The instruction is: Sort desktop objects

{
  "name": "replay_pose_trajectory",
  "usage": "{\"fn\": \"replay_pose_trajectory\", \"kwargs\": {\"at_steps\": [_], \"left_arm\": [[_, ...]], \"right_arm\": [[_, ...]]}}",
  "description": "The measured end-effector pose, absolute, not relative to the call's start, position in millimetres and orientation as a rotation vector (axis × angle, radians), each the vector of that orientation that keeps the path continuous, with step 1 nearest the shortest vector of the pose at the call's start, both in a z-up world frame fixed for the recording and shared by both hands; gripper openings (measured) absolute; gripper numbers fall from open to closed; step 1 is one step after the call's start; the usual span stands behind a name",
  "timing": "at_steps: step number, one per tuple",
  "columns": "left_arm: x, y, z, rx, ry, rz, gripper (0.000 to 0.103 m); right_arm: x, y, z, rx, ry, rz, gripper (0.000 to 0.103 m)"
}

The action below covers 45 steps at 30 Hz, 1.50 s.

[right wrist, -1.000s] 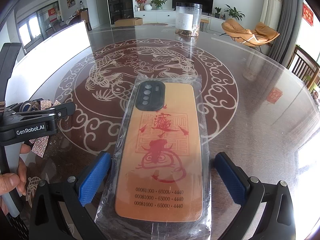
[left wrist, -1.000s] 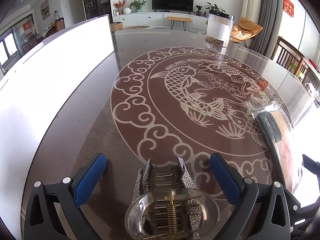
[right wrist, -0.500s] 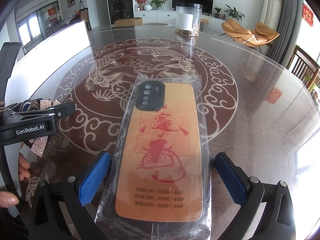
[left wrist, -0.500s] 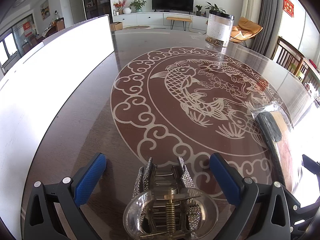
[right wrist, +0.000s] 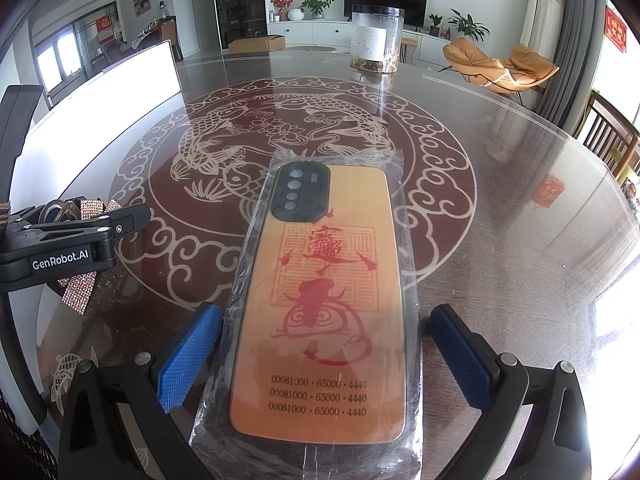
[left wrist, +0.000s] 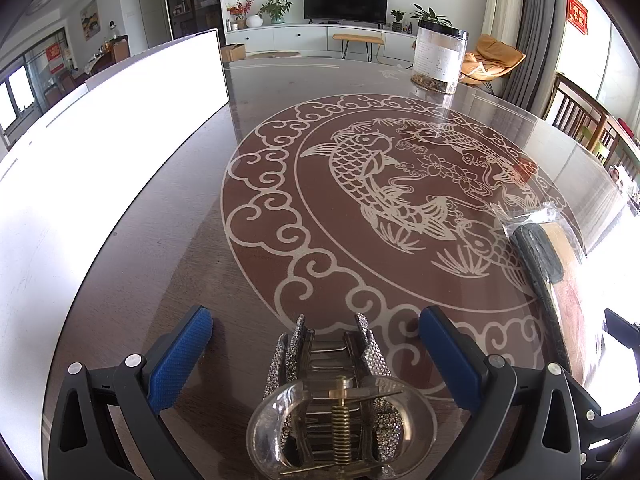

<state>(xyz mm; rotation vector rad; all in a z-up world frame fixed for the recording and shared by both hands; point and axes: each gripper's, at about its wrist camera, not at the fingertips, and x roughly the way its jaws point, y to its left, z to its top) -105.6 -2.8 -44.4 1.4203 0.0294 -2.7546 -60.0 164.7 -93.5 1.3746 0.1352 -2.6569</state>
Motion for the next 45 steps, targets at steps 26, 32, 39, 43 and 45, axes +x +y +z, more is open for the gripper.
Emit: {"fn": "replay_pose_trajectory", "kwargs": {"at_steps": [26,32,39,43,45], "left_arm": [[-106,-3,-44,1.42,0.03,-2.755,0.103],[-106,-3,-45,1.42,0.03,-2.755,0.103],[-106,-4,-45,1.421,0.029,-2.755,0.103],[-104,-6,-41,1.543,-0.047,-2.776,0.098],[-93,-12,-35,1.498,-0.081,-2.845,0.047]], "right_arm": [[-60,165,-93,1.375,0.135,-2.656,0.103],[-60,165,-93,1.374,0.132,-2.654,0.103],[-93,162,-90,1.577,0.227,-2.435,0.103],[-98,161,-84,1.54,0.254,-2.413,0.079],[-99,163,-82,1.553,0.228,-2.392,0.078]]}}
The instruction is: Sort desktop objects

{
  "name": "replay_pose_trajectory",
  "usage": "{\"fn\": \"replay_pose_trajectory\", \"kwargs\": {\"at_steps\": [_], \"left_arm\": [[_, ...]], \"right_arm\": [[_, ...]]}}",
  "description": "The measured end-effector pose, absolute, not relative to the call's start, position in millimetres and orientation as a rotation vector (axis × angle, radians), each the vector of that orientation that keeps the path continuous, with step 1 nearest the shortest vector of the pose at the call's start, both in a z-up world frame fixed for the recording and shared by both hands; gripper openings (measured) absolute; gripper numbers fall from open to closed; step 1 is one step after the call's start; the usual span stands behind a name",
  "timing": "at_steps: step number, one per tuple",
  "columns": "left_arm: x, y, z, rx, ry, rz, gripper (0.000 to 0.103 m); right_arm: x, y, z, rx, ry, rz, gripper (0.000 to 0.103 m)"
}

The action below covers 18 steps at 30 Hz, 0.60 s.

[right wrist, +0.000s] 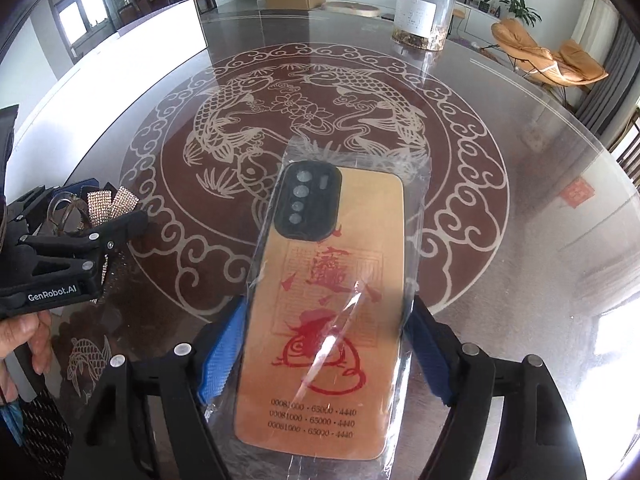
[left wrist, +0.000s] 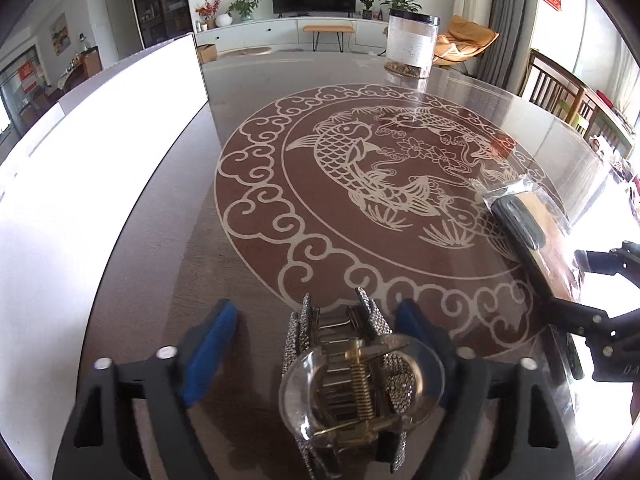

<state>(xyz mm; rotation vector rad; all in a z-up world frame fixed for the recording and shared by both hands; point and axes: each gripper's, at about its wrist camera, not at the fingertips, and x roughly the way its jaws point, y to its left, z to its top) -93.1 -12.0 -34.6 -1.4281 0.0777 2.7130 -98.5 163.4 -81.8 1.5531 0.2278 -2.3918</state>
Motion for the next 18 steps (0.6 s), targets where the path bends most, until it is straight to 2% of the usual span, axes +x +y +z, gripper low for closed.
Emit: {"fn": "replay_pose_trajectory", "kwargs": {"at_steps": [3,6,14,18], "left_arm": [[-83,-23,-23,-1.404,0.056,2.671,0.039],[-62,-36,5,-1.296,0.011,2.69,0.039],[-18,-74,73,-1.119,-0.105,2.767,0.038],[-4,-117,110,-1.065,-0.183,2.827,0.038]], "right_arm": [[-95,173,-77,1.558,0.142,-2.39,0.077],[-86,184,-54,1.504,0.006,-2.401,0.077],[-80,156,1,1.375,0.028,-2.382,0.077],[-91,122,25,1.315,0.0,-2.332,0.077]]}}
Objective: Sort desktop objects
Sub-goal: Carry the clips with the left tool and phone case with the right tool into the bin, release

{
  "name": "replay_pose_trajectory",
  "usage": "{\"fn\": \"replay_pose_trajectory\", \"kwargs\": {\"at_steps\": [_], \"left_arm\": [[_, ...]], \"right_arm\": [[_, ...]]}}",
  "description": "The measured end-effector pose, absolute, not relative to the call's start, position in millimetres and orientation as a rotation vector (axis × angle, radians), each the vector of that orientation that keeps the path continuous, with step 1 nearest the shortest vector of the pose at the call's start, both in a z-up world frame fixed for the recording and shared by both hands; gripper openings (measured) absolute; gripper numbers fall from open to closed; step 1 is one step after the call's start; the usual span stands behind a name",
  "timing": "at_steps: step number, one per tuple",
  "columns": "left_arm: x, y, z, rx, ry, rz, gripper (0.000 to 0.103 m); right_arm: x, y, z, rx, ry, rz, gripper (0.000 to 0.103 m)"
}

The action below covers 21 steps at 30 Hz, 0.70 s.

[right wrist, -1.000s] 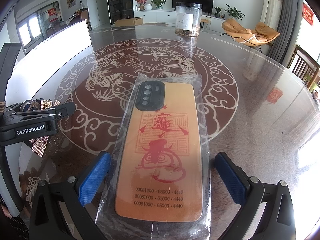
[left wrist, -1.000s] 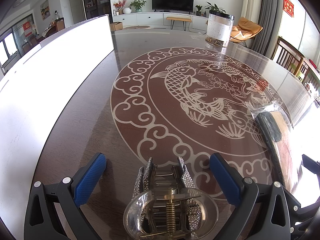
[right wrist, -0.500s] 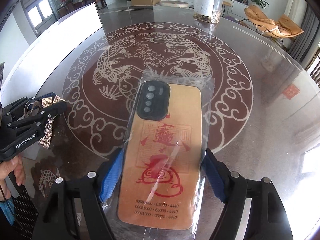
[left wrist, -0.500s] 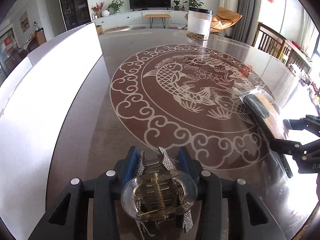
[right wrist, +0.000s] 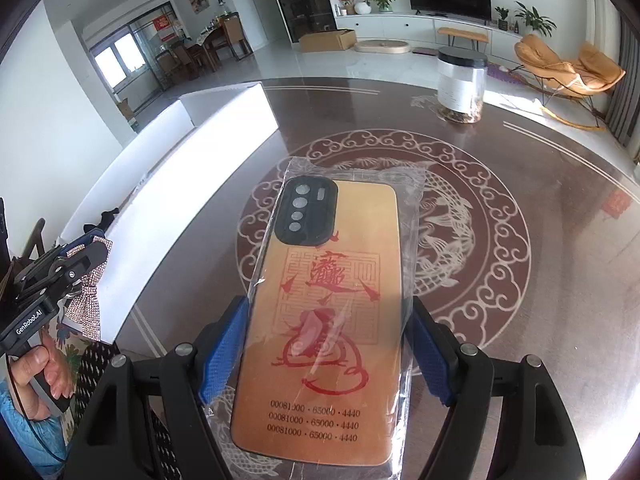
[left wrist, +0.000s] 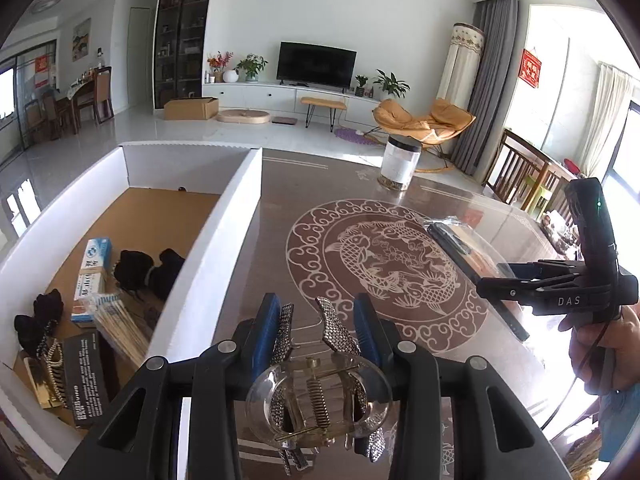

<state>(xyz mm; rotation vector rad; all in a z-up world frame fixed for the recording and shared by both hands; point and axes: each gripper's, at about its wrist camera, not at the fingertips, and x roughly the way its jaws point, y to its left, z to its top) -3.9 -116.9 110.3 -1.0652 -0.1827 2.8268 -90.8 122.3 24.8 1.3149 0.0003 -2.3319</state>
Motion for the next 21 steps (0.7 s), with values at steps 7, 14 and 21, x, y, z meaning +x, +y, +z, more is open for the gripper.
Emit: {"fn": "replay_pose_trajectory", "kwargs": {"at_steps": [7,14,21], "left_arm": [[-2,-239,160,-1.092,-0.251,3.026,0.038],[-22,-327,130,-1.333,-0.318,3.077,0.038],[-40,-350,71,-1.565,-0.387,2.987,0.038]], "right_arm": [[-119,0,93,1.109,0.006,-2.221,0.077],[-149,-169,102,1.037,0.024,-2.043,0.077],[-167,-276,23,1.23,0.159,-1.939,0.077]]}}
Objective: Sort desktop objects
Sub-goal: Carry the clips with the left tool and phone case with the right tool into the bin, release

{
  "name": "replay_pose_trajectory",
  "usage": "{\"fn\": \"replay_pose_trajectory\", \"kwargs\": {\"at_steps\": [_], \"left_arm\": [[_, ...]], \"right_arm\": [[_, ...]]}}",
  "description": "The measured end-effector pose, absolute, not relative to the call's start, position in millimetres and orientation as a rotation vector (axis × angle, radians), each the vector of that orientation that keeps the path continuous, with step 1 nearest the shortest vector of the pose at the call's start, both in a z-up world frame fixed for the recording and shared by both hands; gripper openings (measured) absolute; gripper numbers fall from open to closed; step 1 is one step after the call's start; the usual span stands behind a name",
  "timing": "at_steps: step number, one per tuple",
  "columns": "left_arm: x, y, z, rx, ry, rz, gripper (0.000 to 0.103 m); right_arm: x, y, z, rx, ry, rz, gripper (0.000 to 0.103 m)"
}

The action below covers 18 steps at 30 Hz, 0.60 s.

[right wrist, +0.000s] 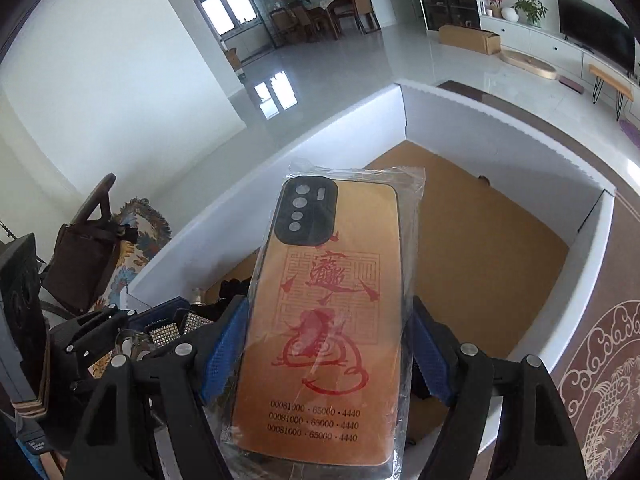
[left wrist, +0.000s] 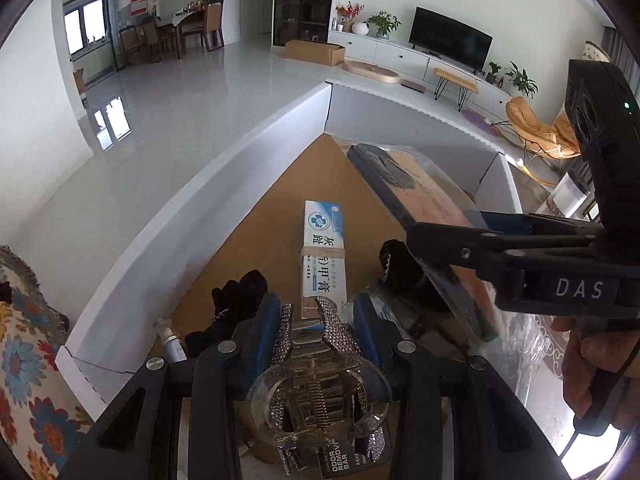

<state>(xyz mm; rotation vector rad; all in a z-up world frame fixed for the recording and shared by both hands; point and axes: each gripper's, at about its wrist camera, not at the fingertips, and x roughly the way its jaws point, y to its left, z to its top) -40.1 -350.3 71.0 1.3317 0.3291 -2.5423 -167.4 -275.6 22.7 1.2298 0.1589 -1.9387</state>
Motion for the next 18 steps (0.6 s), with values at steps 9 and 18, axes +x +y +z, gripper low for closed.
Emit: {"fn": "replay_pose_trajectory", "kwargs": {"at_steps": [9,18], "left_arm": [[-32,-353,51,1.321,0.335,-2.42,0.066],[-7,-339,72,1.144,0.442,-2.464,0.077]], "right_arm": [[-163,-297,-16,1.359,0.307,-1.893,0.095],[-137,-255,31,1.089,0.452,-2.091,0.095]]}}
